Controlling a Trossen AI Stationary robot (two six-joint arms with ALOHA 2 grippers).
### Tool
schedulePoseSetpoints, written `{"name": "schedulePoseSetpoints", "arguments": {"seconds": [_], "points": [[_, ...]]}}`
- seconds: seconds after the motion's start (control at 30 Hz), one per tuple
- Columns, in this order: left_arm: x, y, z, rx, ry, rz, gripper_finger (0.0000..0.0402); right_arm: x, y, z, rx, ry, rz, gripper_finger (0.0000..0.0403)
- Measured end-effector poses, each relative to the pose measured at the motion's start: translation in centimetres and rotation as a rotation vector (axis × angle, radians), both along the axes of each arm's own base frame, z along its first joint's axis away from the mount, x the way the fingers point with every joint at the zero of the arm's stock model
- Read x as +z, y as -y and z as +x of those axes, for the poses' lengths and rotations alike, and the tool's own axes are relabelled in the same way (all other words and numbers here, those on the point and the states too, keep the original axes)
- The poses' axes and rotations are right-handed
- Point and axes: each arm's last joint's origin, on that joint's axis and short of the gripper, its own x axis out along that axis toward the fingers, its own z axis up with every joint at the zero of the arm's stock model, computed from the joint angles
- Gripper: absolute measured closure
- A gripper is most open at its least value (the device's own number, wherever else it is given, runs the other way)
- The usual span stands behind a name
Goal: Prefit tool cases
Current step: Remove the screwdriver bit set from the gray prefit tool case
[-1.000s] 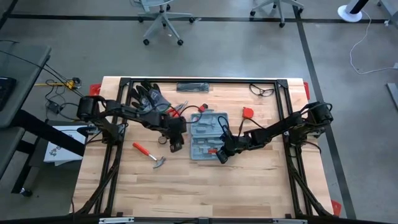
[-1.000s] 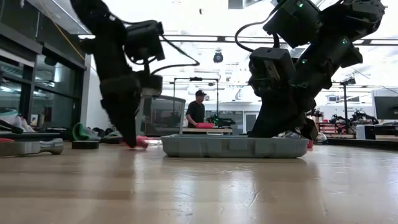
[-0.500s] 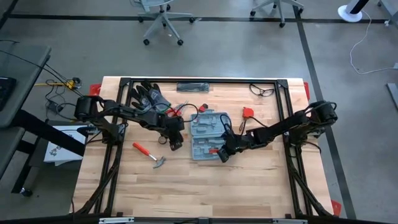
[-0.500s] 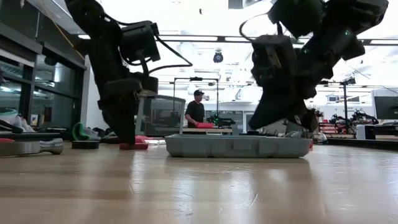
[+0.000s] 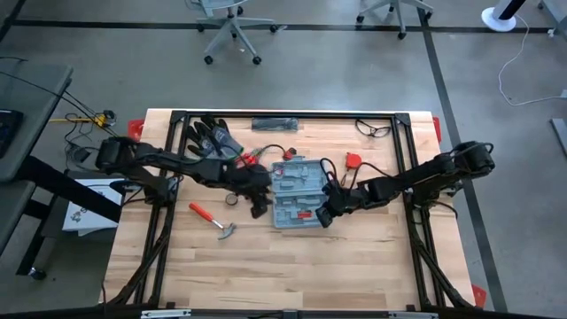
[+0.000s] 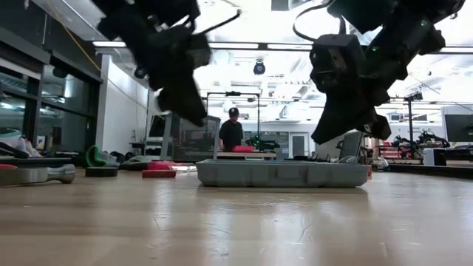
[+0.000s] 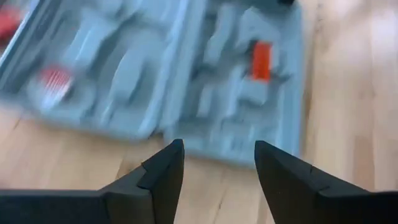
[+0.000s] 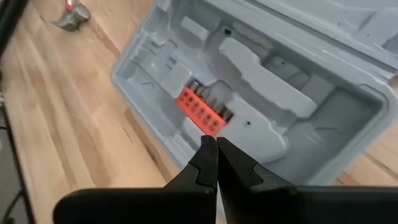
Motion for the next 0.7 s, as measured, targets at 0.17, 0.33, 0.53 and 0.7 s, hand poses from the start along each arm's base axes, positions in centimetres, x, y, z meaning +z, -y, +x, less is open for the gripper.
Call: {"name": "schedulePoseSetpoints", "arguments": {"seconds": [0.17, 0.33, 0.53, 0.7], "points": [[0.1, 0.8, 4.2, -0.101, 0.009, 0.078, 0.0219, -0.1, 0.0, -0.1, -0.006, -0.014, -0.009, 0.0403], [-1.0, 1.0, 8.1, -0.197, -0.003, 0.087, 0.0205, 0.0, 0.1, -0.1, -0.018, -0.011, -0.023, 0.0403], [-1.4, 1.6, 10.5, -0.3, -0.036, 0.111, 0.0177, -0.2, 0.1, -0.3, -0.019, -0.033, -0.029, 0.0403], [-1.7, 1.8, 10.7, -0.336, -0.038, 0.152, 0.0173, -0.2, 0.2, -0.3, -0.016, -0.035, -0.043, 0.0402]]}}
